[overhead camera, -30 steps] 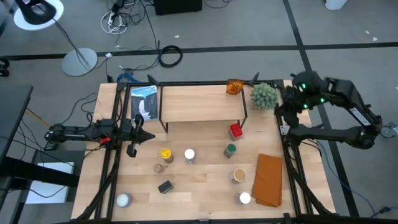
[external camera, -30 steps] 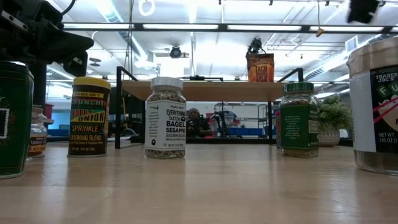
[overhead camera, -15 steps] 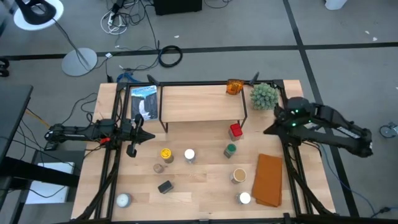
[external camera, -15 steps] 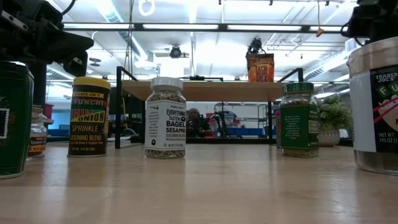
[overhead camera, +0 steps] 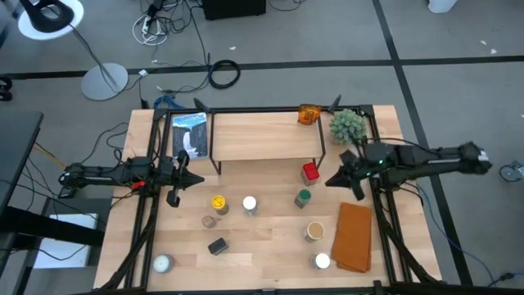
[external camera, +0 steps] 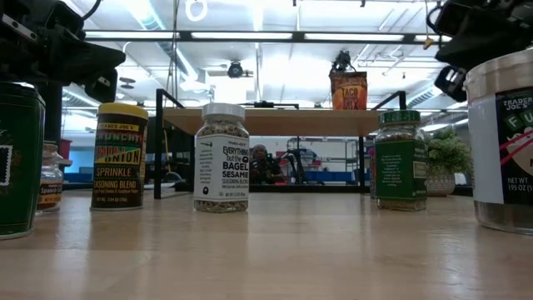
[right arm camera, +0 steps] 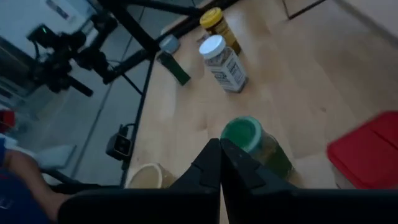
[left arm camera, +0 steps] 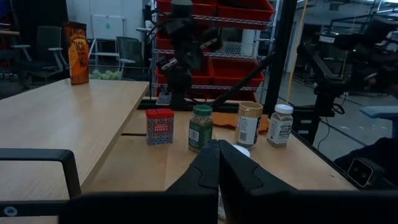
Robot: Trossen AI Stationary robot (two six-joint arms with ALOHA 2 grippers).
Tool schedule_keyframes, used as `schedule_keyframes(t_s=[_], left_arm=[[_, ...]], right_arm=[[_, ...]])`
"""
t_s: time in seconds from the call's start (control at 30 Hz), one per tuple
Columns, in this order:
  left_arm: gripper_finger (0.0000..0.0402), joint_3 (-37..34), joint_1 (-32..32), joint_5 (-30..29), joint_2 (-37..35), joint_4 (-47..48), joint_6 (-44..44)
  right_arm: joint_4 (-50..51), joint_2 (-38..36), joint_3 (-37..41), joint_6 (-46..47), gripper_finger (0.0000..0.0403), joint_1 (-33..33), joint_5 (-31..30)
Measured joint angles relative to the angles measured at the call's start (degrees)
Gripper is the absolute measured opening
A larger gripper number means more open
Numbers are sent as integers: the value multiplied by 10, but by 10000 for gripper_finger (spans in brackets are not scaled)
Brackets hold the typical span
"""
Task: Shelf spices
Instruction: Put the green seasoning bottle on the shelf
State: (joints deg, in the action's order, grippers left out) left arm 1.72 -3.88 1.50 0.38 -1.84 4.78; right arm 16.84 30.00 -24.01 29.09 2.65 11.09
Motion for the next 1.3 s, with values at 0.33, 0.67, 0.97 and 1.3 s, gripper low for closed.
schedule_keyframes(t_s=[0.33, 0.67, 0.97, 1.3], left_arm=[[7, 0, 0, 0, 0, 0, 0], [7, 0, 0, 0, 0, 0, 0], [7, 0, 0, 0, 0, 0, 0], [7, 0, 0, 0, 0, 0, 0]], right_arm=[[-51, 171, -61, -57, 1, 128, -140], [150, 353, -273, -188, 2, 196, -229], [102, 442, -326, -344, 16, 190, -231], [175, 506, -402, -418, 35, 174, -259]])
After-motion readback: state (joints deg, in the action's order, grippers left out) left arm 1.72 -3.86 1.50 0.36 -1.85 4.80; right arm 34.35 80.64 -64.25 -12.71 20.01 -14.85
